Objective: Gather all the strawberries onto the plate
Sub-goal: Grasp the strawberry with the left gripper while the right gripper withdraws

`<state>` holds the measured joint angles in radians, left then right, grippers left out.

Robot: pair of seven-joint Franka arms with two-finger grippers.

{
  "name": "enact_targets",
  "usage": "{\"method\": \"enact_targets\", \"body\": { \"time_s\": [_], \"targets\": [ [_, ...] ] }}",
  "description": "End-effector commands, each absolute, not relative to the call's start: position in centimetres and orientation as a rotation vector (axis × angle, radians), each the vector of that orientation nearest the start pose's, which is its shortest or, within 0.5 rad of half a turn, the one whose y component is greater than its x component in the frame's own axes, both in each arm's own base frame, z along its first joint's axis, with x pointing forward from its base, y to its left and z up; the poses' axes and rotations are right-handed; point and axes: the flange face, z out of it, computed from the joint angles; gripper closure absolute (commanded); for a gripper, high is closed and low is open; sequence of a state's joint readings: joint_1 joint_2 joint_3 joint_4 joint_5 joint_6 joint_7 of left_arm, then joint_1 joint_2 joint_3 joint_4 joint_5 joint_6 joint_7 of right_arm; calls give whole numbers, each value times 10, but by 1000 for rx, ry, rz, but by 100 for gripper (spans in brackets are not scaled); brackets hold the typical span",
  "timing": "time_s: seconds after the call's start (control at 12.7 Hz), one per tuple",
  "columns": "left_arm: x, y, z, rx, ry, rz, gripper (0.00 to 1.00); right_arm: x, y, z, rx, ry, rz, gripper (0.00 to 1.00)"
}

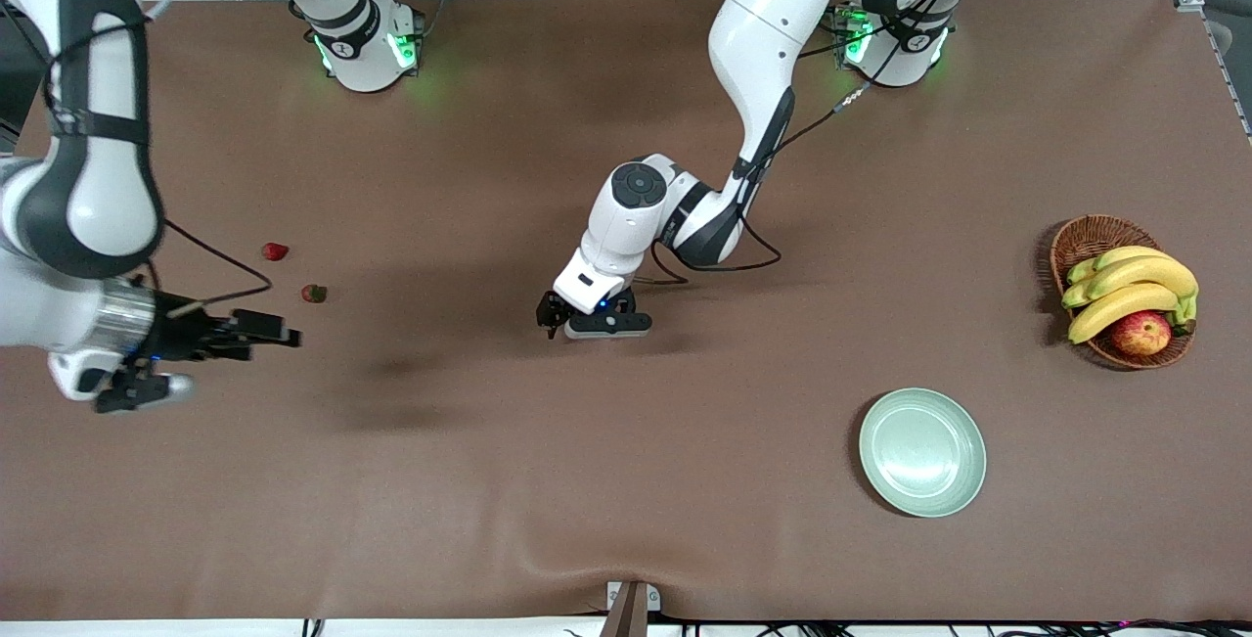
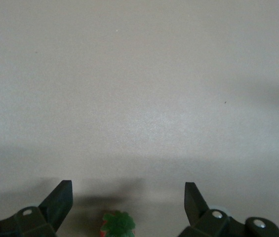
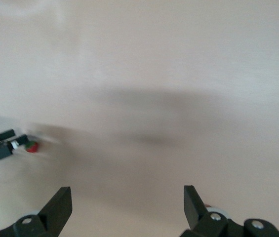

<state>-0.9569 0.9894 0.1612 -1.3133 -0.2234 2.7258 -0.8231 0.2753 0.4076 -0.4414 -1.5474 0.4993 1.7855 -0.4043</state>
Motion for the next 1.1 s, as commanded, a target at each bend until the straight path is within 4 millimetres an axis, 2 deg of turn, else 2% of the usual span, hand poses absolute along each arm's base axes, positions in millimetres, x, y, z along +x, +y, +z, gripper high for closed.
{"method": "enact_targets", "body": {
  "time_s": [0.0,0.08,0.31,0.63,0.86,0.94,1.02],
  "targets": [
    [520,-580,179,-3389,-67,-559,0,641,-58,468,-2907,-195,62,0],
    [515,-584,178,-3388,-50,-555,0,635,-66,481,-2950,-151,89,0],
    [503,-592,177,-3377,10,-554,0,621,-48,527,-3101,-117,174,0],
    [501,-593,175,-3373,20,-549,0,596,-47,580,-3103,-105,135,0],
    [501,-593,174,-3371,19,-546,0,580,-45,613,-3093,-100,195,0],
    [500,-593,173,-3373,18,-543,0,572,-41,621,-3083,-40,230,0],
    [499,-593,172,-3375,5,-534,11,564,-39,625,-3075,74,279,0]
  ]
}}
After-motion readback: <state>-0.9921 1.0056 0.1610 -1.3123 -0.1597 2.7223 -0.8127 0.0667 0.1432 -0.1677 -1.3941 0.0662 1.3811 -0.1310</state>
